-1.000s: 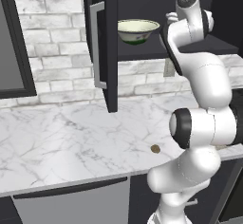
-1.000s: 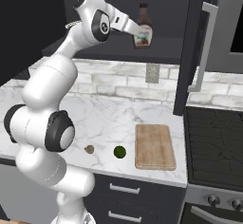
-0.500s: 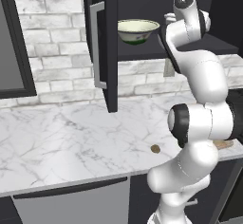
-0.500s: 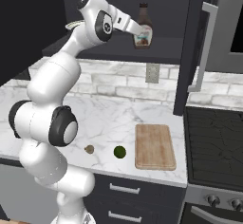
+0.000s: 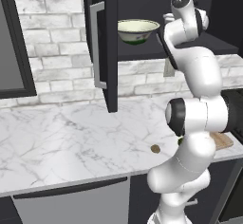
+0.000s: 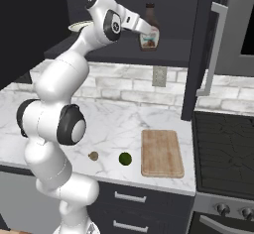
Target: Open the cabinet. Place the bowl and condiment on the counter. Then place the lime and garlic on the cutting board.
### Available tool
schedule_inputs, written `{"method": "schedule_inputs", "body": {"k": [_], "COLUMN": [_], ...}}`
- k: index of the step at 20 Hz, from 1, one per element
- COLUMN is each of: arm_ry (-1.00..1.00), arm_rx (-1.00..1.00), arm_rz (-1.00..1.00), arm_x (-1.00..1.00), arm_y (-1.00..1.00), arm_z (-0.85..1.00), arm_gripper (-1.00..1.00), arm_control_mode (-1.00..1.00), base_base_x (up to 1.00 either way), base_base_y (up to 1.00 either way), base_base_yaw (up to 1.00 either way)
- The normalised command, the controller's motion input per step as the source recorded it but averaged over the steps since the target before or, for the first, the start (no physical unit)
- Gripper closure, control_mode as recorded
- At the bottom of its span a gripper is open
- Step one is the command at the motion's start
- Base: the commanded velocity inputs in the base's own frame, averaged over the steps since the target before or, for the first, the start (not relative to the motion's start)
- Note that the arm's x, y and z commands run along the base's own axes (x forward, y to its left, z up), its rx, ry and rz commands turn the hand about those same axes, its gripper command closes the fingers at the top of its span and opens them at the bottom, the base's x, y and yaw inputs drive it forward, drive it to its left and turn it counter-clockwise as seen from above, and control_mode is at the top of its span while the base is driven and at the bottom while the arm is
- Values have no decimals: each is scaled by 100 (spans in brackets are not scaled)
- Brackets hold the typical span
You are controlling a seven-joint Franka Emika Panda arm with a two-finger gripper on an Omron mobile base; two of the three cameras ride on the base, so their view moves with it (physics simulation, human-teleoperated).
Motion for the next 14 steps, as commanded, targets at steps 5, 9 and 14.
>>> {"method": "schedule_inputs", "body": {"k": [5,9,14], "arm_ry": [2,0,0], "arm_rx": [-5,-4,-1], "arm_rz": [0,0,0], "arm_x": [22,19,4], "arm_y": [0,-1,-29], "arm_z": [-2,-5,-12], "arm_gripper": [-100,-100,-100], "arm_control_mode": [-100,-100,-100], "base_base_x": [0,0,0], "base_base_y": [0,0,0], "base_base_yaw": [0,0,0]}}
